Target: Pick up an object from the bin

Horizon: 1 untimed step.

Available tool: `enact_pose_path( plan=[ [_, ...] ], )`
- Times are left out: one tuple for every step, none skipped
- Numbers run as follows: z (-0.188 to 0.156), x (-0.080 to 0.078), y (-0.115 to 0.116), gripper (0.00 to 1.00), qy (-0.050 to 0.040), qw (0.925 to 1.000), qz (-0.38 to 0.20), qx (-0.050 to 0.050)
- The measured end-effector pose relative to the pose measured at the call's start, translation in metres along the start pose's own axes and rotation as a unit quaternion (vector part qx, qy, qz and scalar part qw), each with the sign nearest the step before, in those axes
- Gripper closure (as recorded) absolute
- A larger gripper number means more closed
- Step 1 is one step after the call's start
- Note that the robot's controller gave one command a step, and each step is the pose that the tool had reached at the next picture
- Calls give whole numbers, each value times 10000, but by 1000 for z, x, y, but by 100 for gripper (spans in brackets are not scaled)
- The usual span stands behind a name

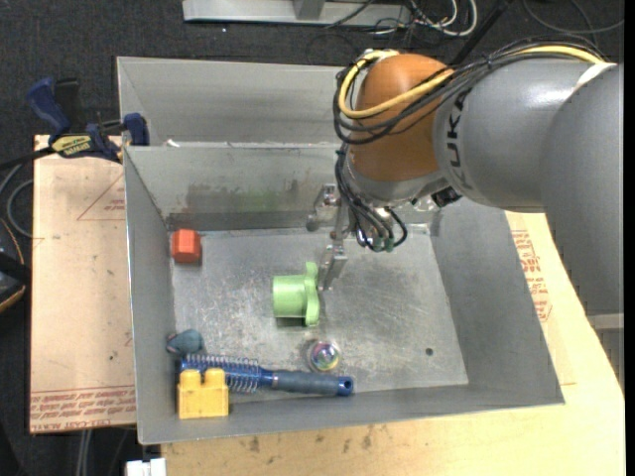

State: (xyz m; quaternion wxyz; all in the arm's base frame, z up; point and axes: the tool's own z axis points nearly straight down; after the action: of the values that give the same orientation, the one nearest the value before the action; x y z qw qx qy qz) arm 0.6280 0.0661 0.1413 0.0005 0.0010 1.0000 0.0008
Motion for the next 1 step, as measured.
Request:
enact_pose_path(
  plan=[
    [41,91,-3,0,-12,9966,-820,1]
  ],
)
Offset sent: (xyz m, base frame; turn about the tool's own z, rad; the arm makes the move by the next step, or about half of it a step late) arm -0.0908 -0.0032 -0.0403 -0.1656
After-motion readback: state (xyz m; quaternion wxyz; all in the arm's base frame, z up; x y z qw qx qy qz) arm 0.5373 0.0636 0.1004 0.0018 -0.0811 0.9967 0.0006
